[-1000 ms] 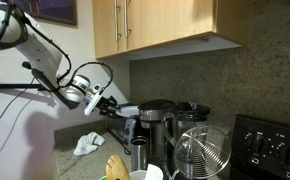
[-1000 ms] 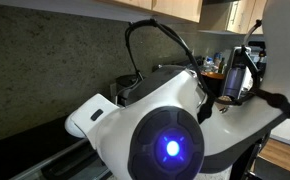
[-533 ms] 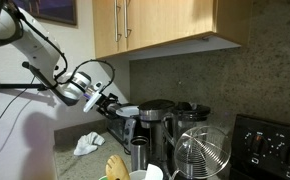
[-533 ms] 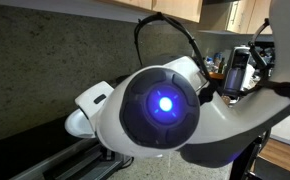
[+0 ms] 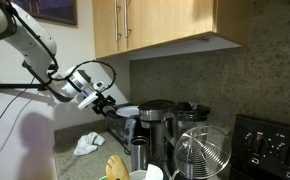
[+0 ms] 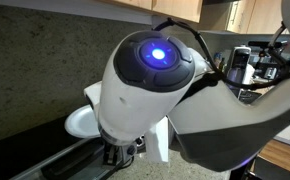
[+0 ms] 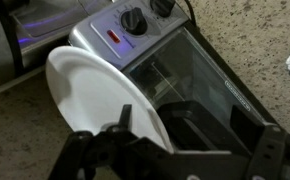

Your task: Use the white towel to wipe the white plate, then put the white plate on top of the microwave

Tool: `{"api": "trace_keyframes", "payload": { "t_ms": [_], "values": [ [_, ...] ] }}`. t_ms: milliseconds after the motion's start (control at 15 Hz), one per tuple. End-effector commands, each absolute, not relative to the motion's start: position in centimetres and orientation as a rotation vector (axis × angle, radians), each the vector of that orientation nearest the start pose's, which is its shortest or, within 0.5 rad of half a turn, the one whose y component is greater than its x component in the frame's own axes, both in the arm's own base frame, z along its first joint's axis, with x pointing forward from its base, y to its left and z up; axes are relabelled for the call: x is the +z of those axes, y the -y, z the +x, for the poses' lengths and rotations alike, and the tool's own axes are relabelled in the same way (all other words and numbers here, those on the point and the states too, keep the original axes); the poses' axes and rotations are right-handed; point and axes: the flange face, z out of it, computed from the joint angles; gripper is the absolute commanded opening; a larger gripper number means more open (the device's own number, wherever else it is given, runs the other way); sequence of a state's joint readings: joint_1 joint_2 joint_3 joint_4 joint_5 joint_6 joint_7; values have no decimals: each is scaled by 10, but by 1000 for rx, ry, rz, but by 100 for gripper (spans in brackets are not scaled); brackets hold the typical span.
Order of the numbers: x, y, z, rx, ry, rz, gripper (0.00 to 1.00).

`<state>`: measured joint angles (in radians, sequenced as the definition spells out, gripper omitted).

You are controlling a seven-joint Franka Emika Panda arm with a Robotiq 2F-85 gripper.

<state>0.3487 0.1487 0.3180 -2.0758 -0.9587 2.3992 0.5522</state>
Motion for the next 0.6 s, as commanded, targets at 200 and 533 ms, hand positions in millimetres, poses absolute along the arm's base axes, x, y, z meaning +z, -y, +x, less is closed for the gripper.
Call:
{"api": "trace_keyframes", "payload": {
  "t_ms": [200, 533],
  "values": [
    [411, -324, 464, -847, 1055, -3223, 100],
    [434, -288, 462, -682, 763, -3207, 100]
  ]
}}
